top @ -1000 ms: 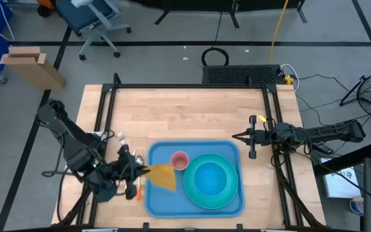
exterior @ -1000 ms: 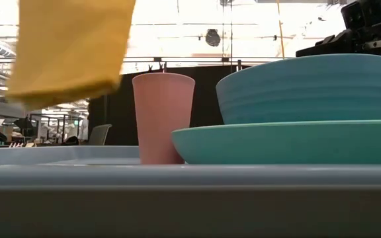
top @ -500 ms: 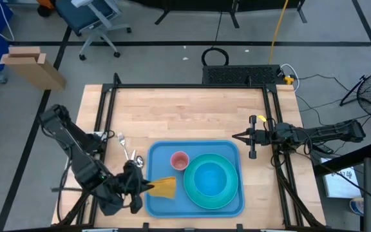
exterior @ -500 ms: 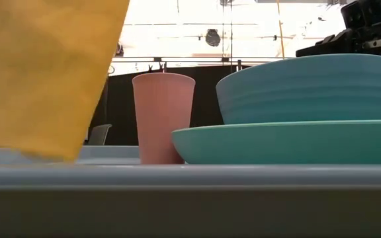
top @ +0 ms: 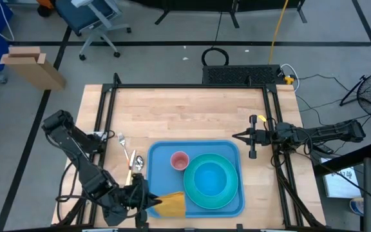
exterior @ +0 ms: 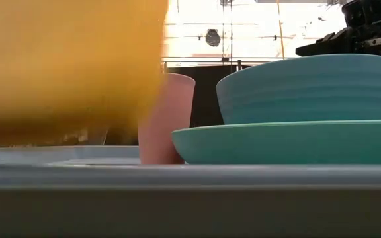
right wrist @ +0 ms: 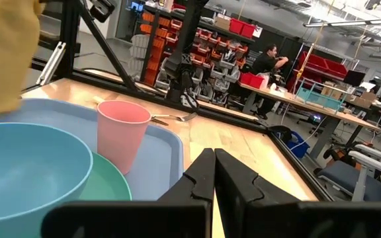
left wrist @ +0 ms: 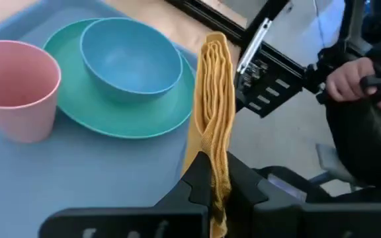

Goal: Set up tray
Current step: Put the yellow table napkin to the bottom left of the pink cup on the blue tray

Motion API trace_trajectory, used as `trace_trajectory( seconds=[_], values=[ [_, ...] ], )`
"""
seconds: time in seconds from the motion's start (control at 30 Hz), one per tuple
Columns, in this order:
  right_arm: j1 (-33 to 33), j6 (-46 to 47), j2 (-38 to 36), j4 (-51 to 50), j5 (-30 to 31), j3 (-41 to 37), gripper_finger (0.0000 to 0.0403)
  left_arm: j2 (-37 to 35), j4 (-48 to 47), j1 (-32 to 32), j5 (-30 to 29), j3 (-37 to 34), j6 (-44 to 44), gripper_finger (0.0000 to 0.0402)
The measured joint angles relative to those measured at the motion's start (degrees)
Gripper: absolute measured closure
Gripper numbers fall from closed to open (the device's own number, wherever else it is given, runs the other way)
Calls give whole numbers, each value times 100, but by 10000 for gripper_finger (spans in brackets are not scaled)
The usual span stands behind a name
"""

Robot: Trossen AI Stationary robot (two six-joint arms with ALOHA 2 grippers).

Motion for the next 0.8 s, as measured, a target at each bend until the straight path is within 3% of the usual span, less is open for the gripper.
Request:
trace_trajectory(
  seconds=[0.1,0.37,0.6,0.8],
  values=[
    [0,0,-1,0,0,0,403,2,-332,-58,58,0,-335,387],
    [0,-59,-2,24,0,0,403,2,-2356,152,255,-2,-1463,384],
    [0,-17,0,44,0,2,403,-9,-2692,585,286,-132,-1209,388],
    [0,63,0,-31,-2,0,403,-7,-2585,842,673,-838,-1331,388]
  ],
)
